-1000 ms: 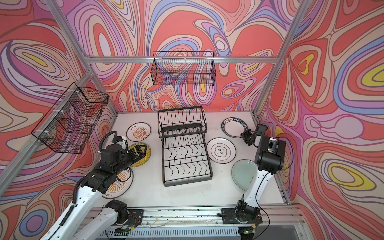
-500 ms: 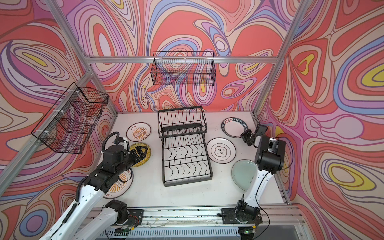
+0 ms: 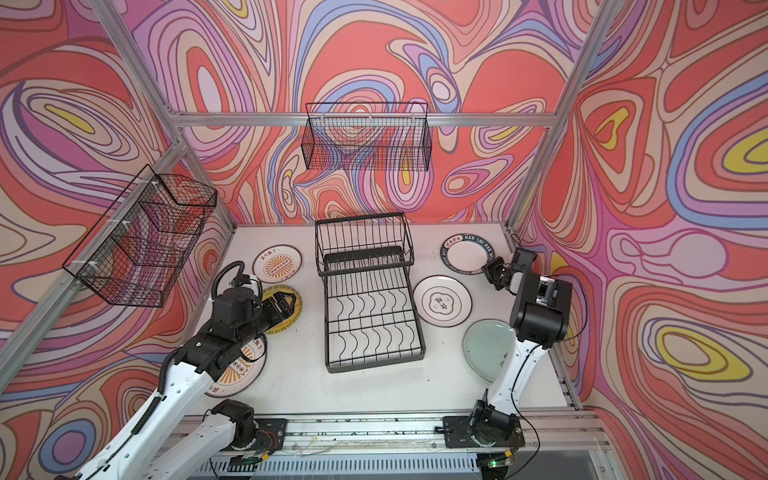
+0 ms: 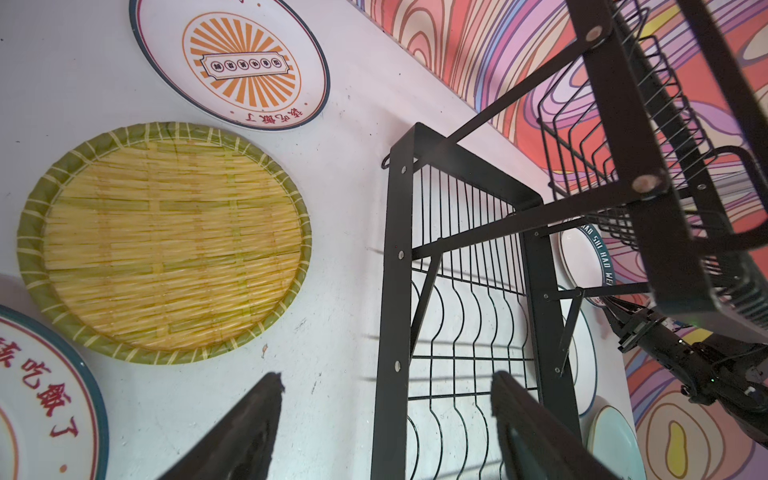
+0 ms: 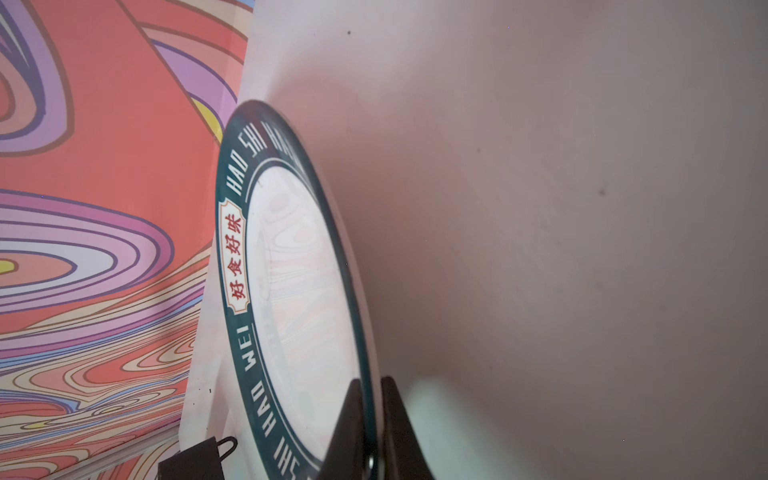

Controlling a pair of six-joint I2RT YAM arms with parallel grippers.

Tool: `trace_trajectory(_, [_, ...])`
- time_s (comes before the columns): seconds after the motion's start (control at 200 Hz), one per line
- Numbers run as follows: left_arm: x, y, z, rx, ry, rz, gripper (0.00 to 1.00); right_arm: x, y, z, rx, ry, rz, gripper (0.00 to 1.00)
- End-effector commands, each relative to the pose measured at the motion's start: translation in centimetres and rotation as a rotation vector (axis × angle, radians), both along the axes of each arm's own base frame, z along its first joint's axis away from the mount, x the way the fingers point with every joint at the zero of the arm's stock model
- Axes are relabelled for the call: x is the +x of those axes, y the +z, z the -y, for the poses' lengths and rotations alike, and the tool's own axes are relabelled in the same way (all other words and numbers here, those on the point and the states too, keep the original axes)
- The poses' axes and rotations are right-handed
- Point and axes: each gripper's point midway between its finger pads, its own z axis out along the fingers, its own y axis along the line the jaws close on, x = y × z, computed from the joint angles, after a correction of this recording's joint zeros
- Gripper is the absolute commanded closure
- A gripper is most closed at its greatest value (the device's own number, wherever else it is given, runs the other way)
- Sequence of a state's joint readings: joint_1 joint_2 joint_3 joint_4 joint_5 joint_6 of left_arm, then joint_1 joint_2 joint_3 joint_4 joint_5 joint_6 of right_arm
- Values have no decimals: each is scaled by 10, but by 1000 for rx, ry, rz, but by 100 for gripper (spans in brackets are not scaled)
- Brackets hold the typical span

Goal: Load the plates into the dish rack
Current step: 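Close the right gripper on the green-rimmed plate's edge, tilting it upright, then lift the green-rimmed plate with the right gripper and carry it toward the rack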

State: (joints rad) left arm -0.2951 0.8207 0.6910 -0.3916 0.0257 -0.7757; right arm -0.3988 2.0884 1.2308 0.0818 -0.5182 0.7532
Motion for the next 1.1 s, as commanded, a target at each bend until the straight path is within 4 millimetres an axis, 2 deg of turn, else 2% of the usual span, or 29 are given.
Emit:
trace_trajectory(0.0, [3,1,1,-5,3,4,18,-4,16,2,-28,13,6,95])
trace_trajectory(0.25, [3,0,-5,31,26,-13,22,-4,56,-4,-33,52,78,100])
trace_trajectory(0.451, [1,2,-5,33,19,-22,21,-13,88,-9,-66,81,117,100])
trace_trajectory(0.656, [-1,1,-4,29,13,-21,21,-20,132,-15,-91,118,189,100])
trace_trajectory(0.706, [-1,1,-3,26,11,-21,21,-20,135,-17,-82,126,195,100])
trace_trajectory(0.726, [-1,0,-3,26,10,-23,21,-22,149,-19,-91,131,224,100])
trace_trajectory(0.811, [-2,-1,-2,23,3,-26,22,-28,164,-24,-92,140,254,100])
trace_trajectory(0.941, [-2,-3,-2,21,6,-25,21,-45,175,-32,-99,154,264,100])
trace_trajectory(1.092, [-1,-1,1,14,-5,-25,21,-76,170,-51,-78,187,242,100])
